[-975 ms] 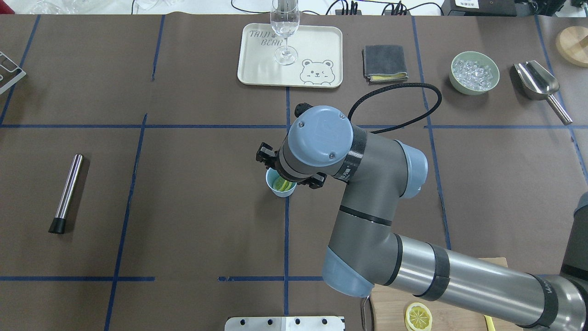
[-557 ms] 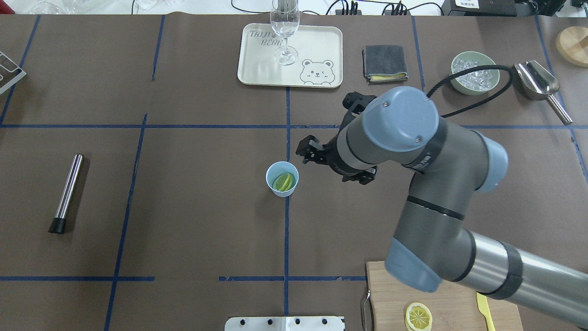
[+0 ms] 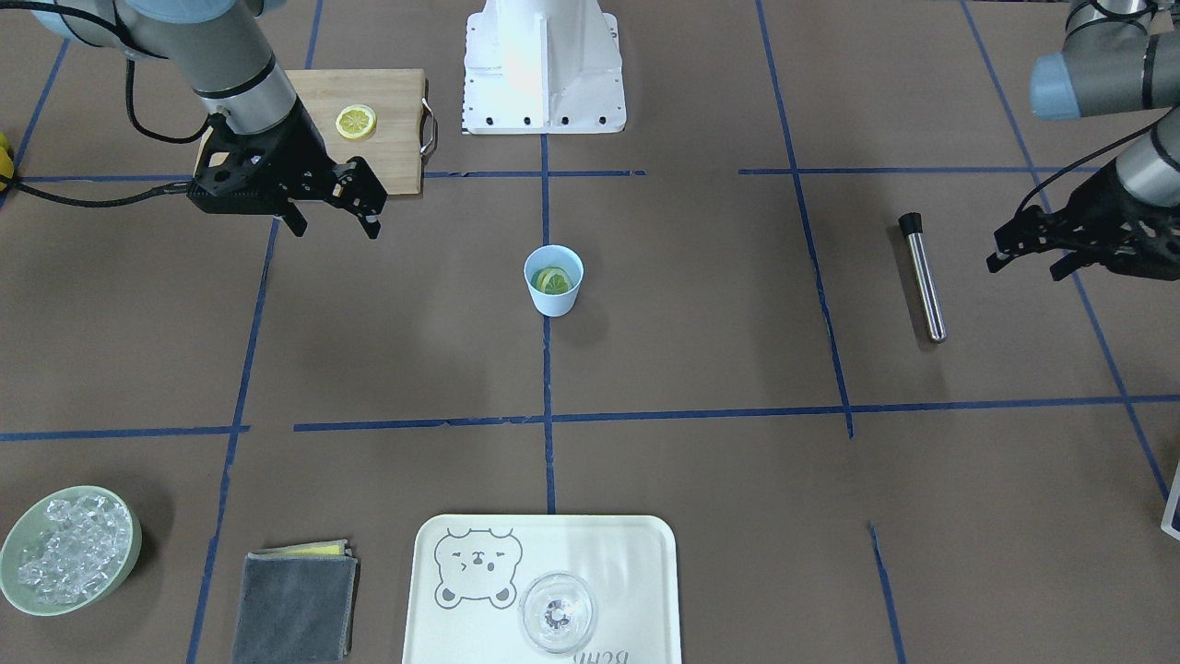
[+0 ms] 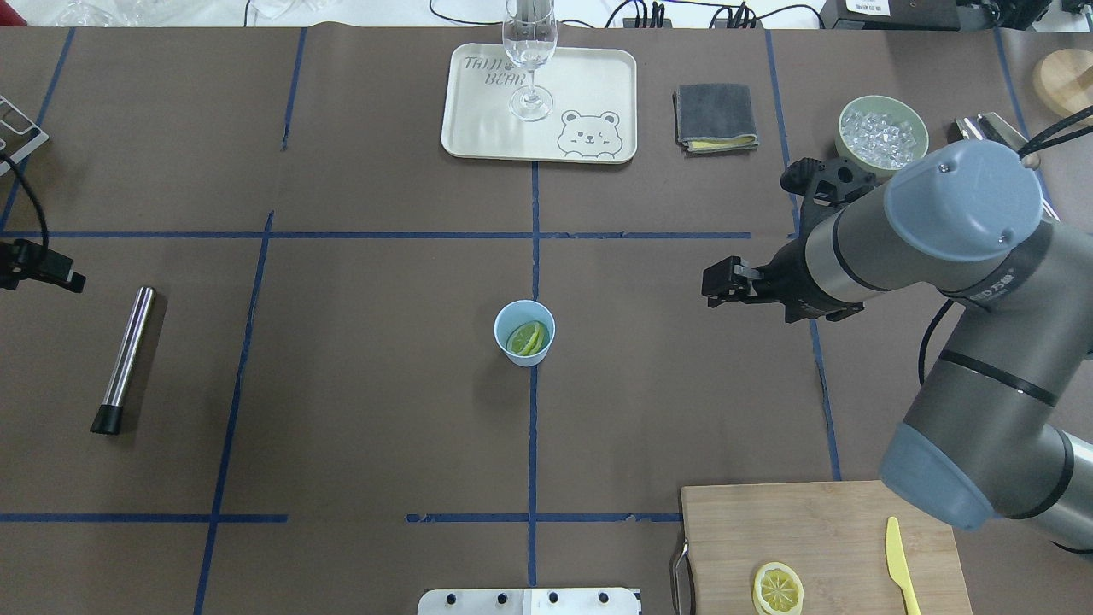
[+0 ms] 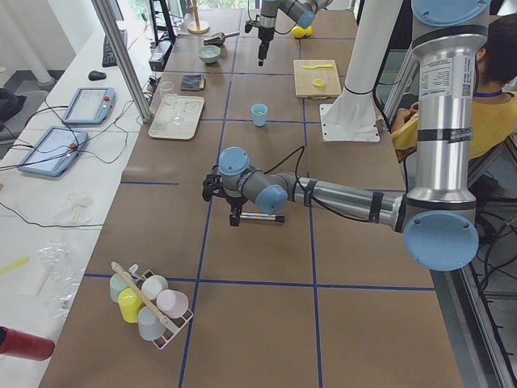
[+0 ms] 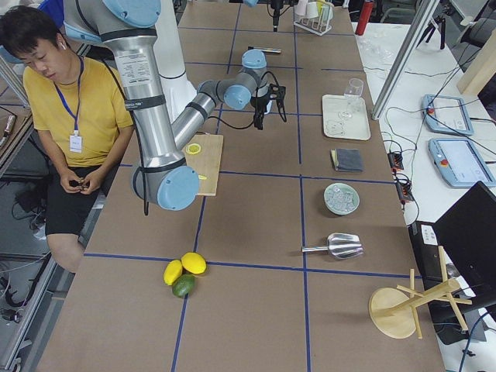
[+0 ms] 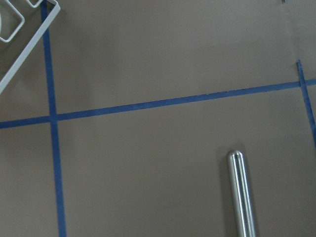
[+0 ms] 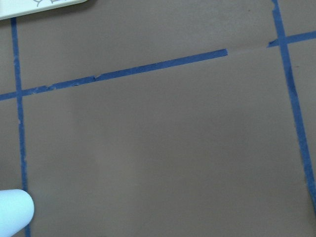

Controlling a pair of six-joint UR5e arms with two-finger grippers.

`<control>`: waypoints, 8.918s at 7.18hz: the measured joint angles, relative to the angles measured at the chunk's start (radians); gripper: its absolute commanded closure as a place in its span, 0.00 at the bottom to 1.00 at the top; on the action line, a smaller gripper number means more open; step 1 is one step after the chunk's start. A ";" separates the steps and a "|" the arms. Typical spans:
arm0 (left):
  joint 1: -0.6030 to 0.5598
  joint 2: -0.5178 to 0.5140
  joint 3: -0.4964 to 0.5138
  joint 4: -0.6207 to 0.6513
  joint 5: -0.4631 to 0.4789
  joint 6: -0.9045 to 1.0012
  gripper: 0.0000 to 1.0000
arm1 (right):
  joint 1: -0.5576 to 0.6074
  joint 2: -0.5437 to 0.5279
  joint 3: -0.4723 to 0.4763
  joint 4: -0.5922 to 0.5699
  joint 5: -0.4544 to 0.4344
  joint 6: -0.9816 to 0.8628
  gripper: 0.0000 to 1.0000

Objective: Squeeze lemon into cup
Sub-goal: 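Withdraw the right gripper away from the cup, then grasp the metal muddler rod with the left gripper and lift it upright, then carry the upright muddler with the left gripper over the blue cup, then press the muddler down into the cup onto the lemon slice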

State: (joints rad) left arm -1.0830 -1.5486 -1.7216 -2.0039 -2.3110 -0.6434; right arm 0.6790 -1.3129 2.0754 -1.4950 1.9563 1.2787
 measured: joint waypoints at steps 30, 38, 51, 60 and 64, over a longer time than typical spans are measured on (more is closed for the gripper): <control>0.353 -0.403 -0.305 0.181 0.432 -0.017 1.00 | 0.042 -0.135 0.083 0.003 0.002 -0.072 0.00; 0.736 -0.529 -0.153 -0.453 1.330 -0.016 1.00 | 0.148 -0.231 0.080 0.084 0.082 -0.189 0.00; 0.888 -0.615 0.150 -0.629 1.568 -0.012 1.00 | 0.146 -0.247 0.064 0.142 0.110 -0.187 0.00; 0.883 -0.652 0.071 -0.629 1.565 0.078 1.00 | 0.146 -0.246 0.062 0.142 0.110 -0.185 0.00; 0.852 -0.661 -0.031 -0.559 1.550 0.155 1.00 | 0.146 -0.248 0.061 0.142 0.110 -0.179 0.00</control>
State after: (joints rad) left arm -0.2313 -2.2094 -1.7522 -2.5631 -0.7610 -0.4881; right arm 0.8253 -1.5604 2.1365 -1.3530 2.0659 1.0995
